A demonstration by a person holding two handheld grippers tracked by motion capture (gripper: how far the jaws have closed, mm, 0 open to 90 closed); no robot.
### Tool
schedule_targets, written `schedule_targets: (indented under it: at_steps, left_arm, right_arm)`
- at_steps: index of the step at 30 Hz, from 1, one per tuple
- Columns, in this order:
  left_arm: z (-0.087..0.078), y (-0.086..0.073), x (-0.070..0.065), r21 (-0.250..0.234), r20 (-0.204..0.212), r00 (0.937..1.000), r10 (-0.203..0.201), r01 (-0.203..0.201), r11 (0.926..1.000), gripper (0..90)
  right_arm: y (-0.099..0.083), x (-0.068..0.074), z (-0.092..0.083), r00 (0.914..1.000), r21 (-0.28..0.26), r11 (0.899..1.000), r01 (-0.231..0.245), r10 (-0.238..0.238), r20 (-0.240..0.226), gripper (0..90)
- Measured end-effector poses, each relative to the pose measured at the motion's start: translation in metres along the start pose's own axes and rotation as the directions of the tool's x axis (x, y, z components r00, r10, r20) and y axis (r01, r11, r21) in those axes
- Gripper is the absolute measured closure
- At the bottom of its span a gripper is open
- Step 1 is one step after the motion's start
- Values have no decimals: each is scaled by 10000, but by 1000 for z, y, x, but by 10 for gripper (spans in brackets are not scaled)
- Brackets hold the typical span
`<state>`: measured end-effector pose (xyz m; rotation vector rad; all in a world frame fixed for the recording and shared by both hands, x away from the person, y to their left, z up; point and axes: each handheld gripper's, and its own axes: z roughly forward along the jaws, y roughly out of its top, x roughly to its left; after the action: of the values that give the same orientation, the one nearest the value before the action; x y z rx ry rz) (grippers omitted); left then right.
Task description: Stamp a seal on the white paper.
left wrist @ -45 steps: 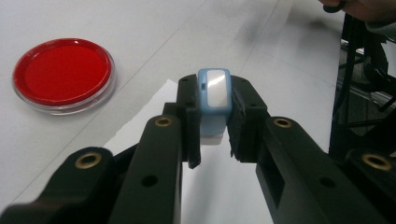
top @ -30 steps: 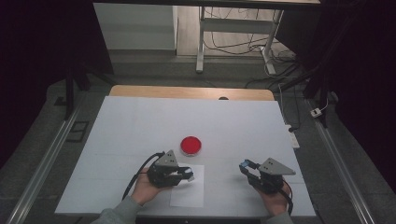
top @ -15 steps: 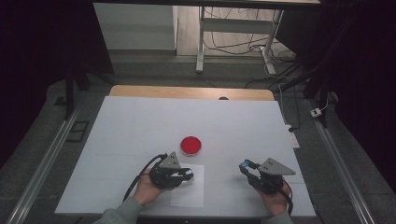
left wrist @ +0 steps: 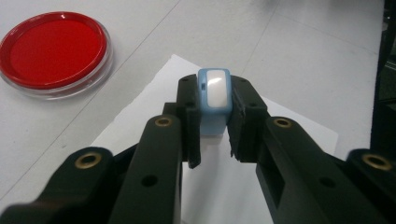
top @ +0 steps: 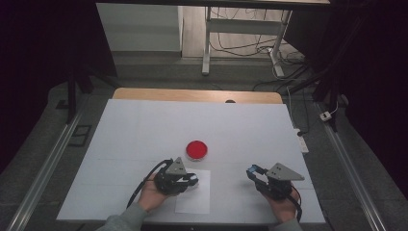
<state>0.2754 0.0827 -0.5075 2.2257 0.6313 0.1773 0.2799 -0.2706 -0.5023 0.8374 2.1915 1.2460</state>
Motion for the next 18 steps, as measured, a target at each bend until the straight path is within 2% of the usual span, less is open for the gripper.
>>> schedule_targets:
  at_steps: [18]
  left_arm:
    - [4,-1,-1,52,-113,9999,130,-129,9999,759]
  right_arm:
    - [0,0,0,10000,-13,10000,-11,11,5,650]
